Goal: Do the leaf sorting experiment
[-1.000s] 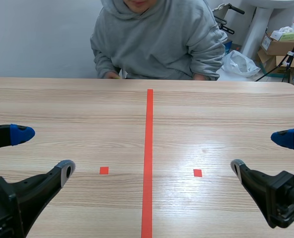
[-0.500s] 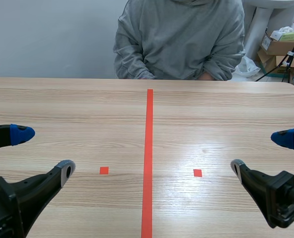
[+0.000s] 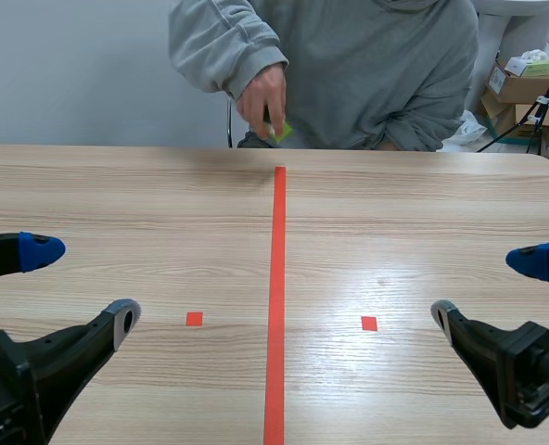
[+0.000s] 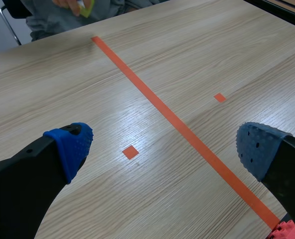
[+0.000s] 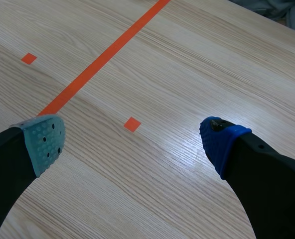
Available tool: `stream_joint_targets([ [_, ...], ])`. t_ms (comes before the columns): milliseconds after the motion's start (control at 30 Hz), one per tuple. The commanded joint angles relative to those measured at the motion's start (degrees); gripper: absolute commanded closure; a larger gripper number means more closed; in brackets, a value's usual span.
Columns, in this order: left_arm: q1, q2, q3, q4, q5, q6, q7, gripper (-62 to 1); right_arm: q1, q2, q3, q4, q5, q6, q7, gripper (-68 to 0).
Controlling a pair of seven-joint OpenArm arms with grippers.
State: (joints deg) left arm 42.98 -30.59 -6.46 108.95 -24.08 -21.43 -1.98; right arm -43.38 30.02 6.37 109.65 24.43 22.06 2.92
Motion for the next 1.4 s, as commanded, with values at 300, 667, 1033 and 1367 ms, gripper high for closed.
stream_joint_targets([
  [300, 0.00, 0.39, -0.35, 1.11, -0.35, -0.15, 0.52, -61.7, 0.50, 0.42, 0.59, 0.92, 0.42, 0.04, 0.66, -55.1],
  [667, 0.00, 0.39, -0.35, 1.11, -0.35, -0.15, 0.52, -61.7, 0.52, 0.42, 0.59, 0.92, 0.42, 0.07, 0.66, -55.1],
  [1033, 0.00, 0.39, -0.35, 1.11, -0.35, -0.15, 0.52, -61.7, 0.52, 0.42, 0.59, 0.92, 0.44, 0.22, 0.66, -55.1],
  [1367, 0.00, 0.39, -0.35, 1.11, -0.35, -0.15, 0.52, -61.7, 0.52, 0.42, 0.59, 0.92, 0.44, 0.22, 0.63, -55.1],
])
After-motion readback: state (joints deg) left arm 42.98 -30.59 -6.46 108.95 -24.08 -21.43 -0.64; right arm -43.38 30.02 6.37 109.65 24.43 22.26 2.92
